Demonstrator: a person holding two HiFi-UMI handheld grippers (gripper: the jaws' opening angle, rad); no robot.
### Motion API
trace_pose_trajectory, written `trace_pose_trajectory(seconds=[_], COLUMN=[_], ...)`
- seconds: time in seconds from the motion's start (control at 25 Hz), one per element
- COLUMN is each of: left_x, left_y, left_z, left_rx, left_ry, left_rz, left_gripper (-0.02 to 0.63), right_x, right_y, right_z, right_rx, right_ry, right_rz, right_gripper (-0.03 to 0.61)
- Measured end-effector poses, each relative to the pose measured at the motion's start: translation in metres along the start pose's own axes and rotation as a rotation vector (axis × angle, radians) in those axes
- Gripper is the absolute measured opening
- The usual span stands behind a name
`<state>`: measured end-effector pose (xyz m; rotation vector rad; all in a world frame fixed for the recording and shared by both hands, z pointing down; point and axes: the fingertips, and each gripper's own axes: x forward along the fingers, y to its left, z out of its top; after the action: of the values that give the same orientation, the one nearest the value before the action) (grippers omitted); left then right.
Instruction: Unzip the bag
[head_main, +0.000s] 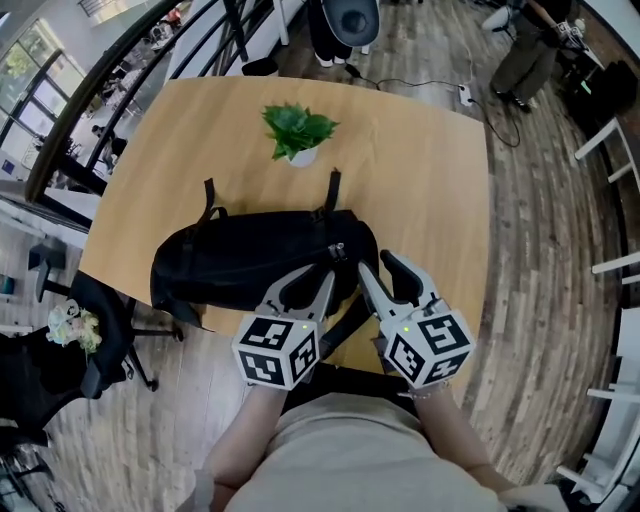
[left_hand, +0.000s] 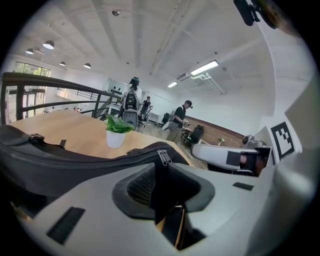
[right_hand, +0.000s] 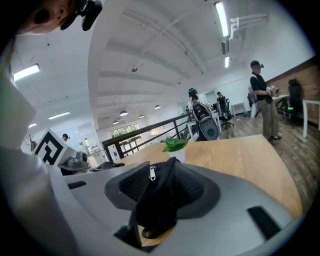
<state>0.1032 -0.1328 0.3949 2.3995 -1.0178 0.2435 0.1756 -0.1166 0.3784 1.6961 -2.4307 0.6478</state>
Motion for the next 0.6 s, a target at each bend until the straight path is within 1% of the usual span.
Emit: trace_pose_trajectory(seconds=[0.2, 0.36, 0.6], left_x=[0.008, 0.012, 0.017], left_y=[-0.006, -0.003, -0.001], left_z=[0.000, -0.002, 0.000], left_rx=[0.000, -0.010, -0.020], left_ry=[0.035, 0.055, 0.052], left_rz=[-0.060, -0.067, -0.079], left_gripper=[0.097, 0.097, 0.097], right_x=[0.010, 0.017, 0.022], right_y=[0.001, 0.004, -0.002], right_z=[-0.002, -0.005, -0.013], right_rx=[0.021, 0.047, 0.081], right_ry=[0.021, 0.033, 0.052], right_rz=[-0.024, -0.028, -0.049], right_gripper=[0.170, 0.184, 0.189])
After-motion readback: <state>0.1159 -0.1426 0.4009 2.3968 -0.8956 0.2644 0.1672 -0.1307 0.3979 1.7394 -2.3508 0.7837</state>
